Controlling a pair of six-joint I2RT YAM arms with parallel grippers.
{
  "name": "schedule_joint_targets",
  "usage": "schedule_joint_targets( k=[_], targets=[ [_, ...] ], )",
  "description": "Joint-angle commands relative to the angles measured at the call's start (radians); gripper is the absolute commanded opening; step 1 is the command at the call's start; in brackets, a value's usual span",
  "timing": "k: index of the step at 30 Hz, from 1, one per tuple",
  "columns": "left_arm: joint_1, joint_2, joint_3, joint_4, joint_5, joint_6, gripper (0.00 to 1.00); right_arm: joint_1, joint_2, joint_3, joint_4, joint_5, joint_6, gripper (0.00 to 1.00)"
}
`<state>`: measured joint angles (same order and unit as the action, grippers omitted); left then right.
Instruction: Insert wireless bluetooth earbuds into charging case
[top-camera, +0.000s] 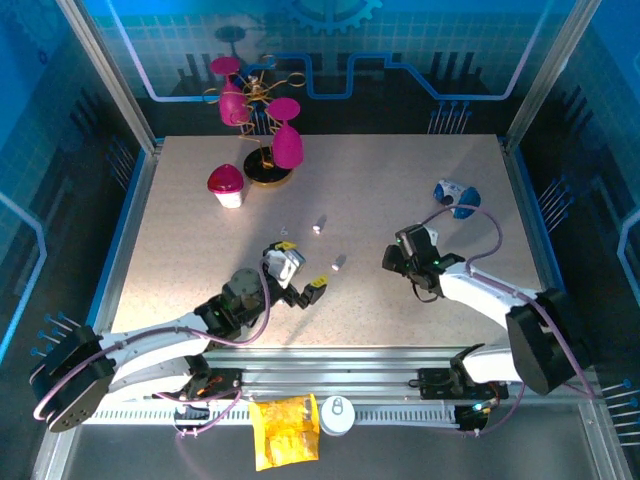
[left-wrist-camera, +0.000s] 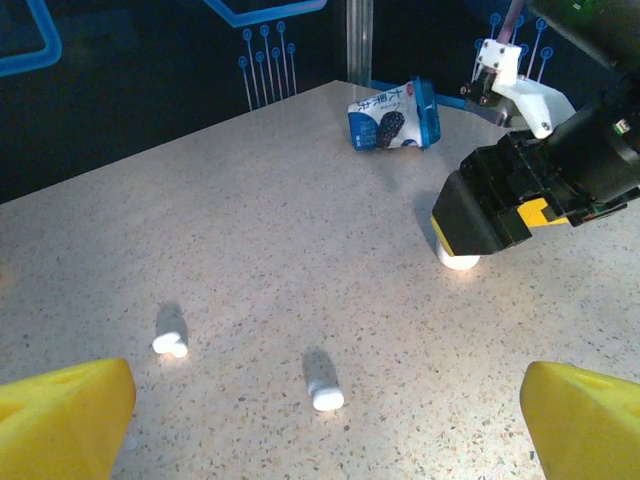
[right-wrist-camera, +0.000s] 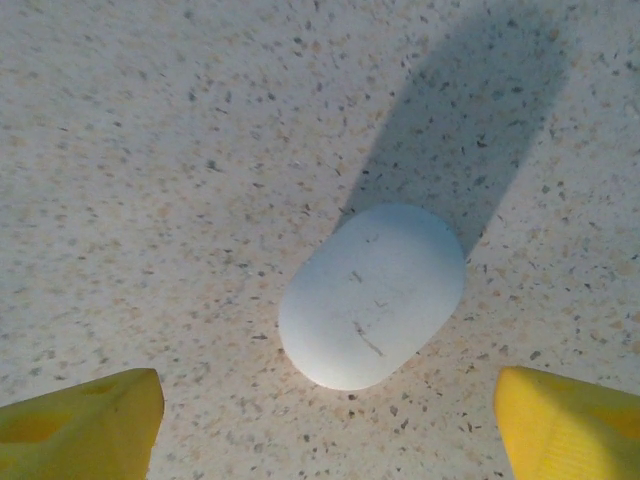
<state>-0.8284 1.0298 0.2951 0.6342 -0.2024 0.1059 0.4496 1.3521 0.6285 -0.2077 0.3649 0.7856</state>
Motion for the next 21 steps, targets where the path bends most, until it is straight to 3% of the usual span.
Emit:
schedule_joint_targets(
  k=[1,13,21],
  targets=[
    [-0.024,-0.013,-0.022,0.028,-0.063,-0.028,0.99,0.0,0.061,0.029,0.038,0.027,0.015,0.85],
    [-0.031,0.038,0.005,0.017,-0.061,-0.01,0.99,-0.009,0.281,0.183,0.073,-0.056,-0.173,0.76],
    [-0.032,0.045,0.005,0.028,-0.064,-0.045,0.99,0.0,0.232,0.154,0.084,0.003,-0.243,0.74]
  ],
)
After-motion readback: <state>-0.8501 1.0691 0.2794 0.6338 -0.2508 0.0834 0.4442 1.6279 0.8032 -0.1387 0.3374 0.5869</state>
